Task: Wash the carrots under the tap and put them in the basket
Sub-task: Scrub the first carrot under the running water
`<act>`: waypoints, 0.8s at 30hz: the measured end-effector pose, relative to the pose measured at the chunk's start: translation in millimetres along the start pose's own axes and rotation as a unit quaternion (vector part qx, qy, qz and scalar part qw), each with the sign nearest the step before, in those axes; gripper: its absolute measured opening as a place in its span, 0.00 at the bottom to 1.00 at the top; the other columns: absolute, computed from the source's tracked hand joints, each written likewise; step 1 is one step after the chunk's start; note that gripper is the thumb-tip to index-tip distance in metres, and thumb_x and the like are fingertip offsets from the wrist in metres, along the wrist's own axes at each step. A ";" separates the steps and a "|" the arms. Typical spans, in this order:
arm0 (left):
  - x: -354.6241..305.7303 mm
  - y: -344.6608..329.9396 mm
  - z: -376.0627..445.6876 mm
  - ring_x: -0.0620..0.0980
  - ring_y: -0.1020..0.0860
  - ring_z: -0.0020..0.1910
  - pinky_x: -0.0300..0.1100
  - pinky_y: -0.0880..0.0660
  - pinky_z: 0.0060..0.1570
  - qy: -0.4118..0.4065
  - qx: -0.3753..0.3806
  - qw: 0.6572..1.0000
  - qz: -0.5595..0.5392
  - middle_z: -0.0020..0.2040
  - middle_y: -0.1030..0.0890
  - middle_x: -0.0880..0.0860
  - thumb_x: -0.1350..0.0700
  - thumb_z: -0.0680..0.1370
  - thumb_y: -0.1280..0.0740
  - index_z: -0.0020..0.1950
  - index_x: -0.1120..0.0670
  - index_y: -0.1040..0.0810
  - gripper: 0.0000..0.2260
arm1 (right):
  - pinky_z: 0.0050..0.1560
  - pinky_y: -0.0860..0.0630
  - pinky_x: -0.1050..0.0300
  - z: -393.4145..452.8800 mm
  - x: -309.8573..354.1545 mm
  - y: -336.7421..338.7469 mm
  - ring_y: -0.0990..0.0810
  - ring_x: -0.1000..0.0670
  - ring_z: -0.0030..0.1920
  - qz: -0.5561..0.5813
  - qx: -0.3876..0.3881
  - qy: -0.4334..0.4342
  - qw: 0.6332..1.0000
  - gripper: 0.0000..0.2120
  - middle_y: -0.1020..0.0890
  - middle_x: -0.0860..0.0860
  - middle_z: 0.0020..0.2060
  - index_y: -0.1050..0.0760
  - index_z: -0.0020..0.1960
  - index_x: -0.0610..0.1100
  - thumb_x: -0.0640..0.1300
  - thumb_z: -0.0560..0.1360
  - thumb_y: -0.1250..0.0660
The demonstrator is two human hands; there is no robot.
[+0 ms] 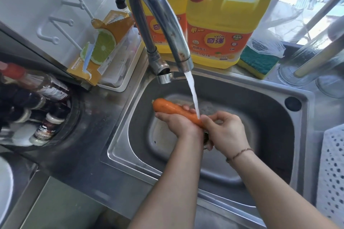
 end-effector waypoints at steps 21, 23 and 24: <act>-58.0 11.1 9.8 0.51 0.22 0.31 0.44 0.21 0.38 -0.098 0.047 0.990 0.087 0.38 0.23 0.53 0.42 0.78 0.32 0.50 0.53 0.27 0.15 | 0.41 0.18 0.60 -10.6 6.7 16.5 0.14 0.52 0.39 0.061 0.013 0.127 0.990 0.13 0.14 0.50 0.40 0.16 0.50 0.48 0.35 0.69 0.23; -73.3 15.7 13.8 0.49 0.21 0.31 0.43 0.21 0.37 -0.160 0.032 0.977 0.134 0.37 0.23 0.50 0.54 0.80 0.32 0.50 0.52 0.26 0.04 | 0.42 0.17 0.56 -9.0 0.4 19.3 0.14 0.49 0.40 0.161 0.021 0.090 0.983 0.14 0.13 0.48 0.40 0.17 0.49 0.46 0.31 0.68 0.24; -76.6 14.4 14.1 0.50 0.21 0.31 0.44 0.21 0.39 -0.180 0.044 0.971 0.152 0.36 0.23 0.50 0.57 0.81 0.34 0.49 0.53 0.26 0.02 | 0.42 0.16 0.55 -9.2 -1.8 18.3 0.14 0.48 0.40 0.207 0.024 0.072 0.975 0.15 0.13 0.47 0.40 0.18 0.49 0.44 0.29 0.68 0.25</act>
Point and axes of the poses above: each hand's wrist, its own z-axis towards the middle knuckle, its own y-axis out of the back of the hand, x = y × z, the point moved 6 cm from there along z, towards the middle knuckle
